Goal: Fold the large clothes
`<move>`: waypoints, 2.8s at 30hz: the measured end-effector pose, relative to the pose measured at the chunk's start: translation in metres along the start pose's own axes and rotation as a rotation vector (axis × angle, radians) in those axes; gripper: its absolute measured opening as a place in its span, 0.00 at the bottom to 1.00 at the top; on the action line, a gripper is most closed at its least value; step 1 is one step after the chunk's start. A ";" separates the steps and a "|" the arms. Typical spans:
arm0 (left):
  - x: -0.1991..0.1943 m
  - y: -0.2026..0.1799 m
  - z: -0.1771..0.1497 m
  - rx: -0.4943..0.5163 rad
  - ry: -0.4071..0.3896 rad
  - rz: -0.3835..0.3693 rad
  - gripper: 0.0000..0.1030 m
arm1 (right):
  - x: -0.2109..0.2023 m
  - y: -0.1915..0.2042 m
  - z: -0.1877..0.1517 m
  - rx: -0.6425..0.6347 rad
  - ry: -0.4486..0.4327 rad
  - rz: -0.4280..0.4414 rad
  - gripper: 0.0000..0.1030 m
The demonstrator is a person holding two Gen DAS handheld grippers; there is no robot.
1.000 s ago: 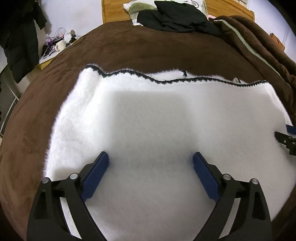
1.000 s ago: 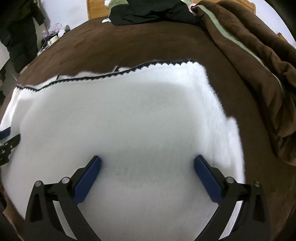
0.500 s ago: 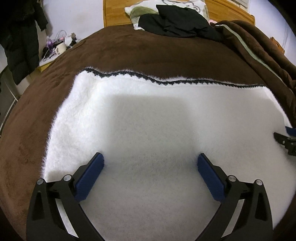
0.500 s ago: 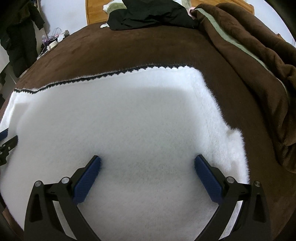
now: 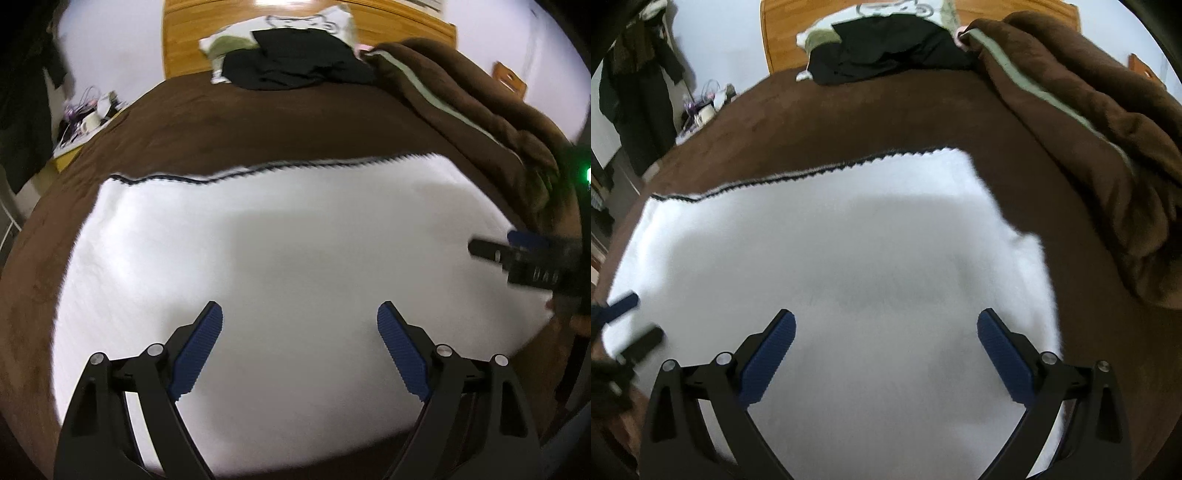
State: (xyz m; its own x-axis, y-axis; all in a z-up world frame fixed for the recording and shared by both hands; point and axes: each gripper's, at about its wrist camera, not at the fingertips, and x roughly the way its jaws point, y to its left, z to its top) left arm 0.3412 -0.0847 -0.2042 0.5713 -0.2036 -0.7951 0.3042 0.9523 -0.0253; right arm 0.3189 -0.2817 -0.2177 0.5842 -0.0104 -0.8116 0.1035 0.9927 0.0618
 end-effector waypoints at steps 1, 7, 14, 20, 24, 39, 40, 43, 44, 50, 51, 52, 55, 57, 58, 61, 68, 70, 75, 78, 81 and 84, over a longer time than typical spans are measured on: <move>-0.003 -0.007 -0.005 0.012 -0.003 0.014 0.82 | -0.006 0.000 -0.003 0.006 -0.007 0.004 0.94; -0.001 0.001 -0.023 -0.085 0.002 0.030 0.88 | -0.047 -0.012 -0.034 0.029 -0.024 0.023 0.94; 0.014 0.009 -0.034 -0.160 0.009 -0.005 0.94 | -0.067 -0.037 -0.063 0.138 0.005 0.076 0.94; 0.016 0.008 -0.033 -0.151 0.027 0.004 0.94 | -0.076 -0.062 -0.083 0.302 -0.007 0.141 0.94; 0.016 0.007 -0.033 -0.144 0.022 0.005 0.94 | -0.083 -0.083 -0.092 0.439 -0.042 0.198 0.94; 0.018 0.006 -0.030 -0.149 0.024 0.003 0.94 | -0.029 -0.114 -0.130 0.862 -0.027 0.491 0.89; 0.017 0.007 -0.030 -0.149 0.024 0.003 0.94 | -0.027 -0.112 -0.126 0.854 -0.039 0.491 0.89; 0.017 0.007 -0.030 -0.149 0.024 0.002 0.94 | -0.018 -0.106 -0.110 0.838 -0.061 0.519 0.84; 0.017 0.007 -0.030 -0.148 0.024 0.003 0.94 | -0.014 -0.104 -0.104 0.837 -0.063 0.507 0.83; 0.017 0.006 -0.030 -0.151 0.016 0.004 0.94 | -0.003 -0.107 -0.099 0.842 -0.051 0.443 0.37; 0.017 0.006 -0.030 -0.150 0.015 0.006 0.94 | -0.001 -0.110 -0.102 0.858 -0.054 0.463 0.32; 0.017 0.005 -0.030 -0.150 0.014 0.007 0.94 | -0.001 -0.112 -0.105 0.863 -0.060 0.476 0.29; 0.018 0.005 -0.030 -0.151 0.015 0.008 0.94 | -0.006 -0.108 -0.103 0.822 -0.082 0.472 0.22; 0.018 0.005 -0.030 -0.151 0.016 0.009 0.94 | -0.013 -0.102 -0.097 0.791 -0.102 0.453 0.20; 0.019 0.005 -0.030 -0.152 0.017 0.010 0.94 | -0.017 -0.100 -0.094 0.784 -0.114 0.455 0.20; 0.019 0.005 -0.029 -0.155 0.020 0.014 0.94 | -0.029 -0.096 -0.088 0.753 -0.147 0.458 0.19; 0.019 0.007 -0.025 -0.172 0.039 0.023 0.94 | -0.066 -0.070 -0.055 0.642 -0.219 0.488 0.18; 0.019 0.008 -0.024 -0.175 0.046 0.026 0.94 | -0.077 -0.056 -0.042 0.598 -0.240 0.502 0.18; 0.017 0.012 -0.023 -0.175 0.060 0.042 0.94 | -0.100 -0.017 -0.014 0.466 -0.266 0.510 0.18; 0.015 0.013 -0.024 -0.175 0.066 0.058 0.94 | -0.111 0.009 0.002 0.386 -0.268 0.526 0.18; 0.015 0.015 -0.024 -0.173 0.072 0.060 0.94 | -0.113 0.030 0.013 0.336 -0.260 0.537 0.18; 0.017 0.016 -0.022 -0.164 0.080 0.057 0.94 | -0.114 0.045 0.020 0.286 -0.253 0.507 0.18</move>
State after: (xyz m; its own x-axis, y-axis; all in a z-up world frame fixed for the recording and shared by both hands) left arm 0.3394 -0.0679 -0.2312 0.5196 -0.1357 -0.8435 0.1413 0.9874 -0.0718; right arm 0.2735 -0.2378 -0.1109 0.7853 0.3901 -0.4808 -0.0453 0.8107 0.5837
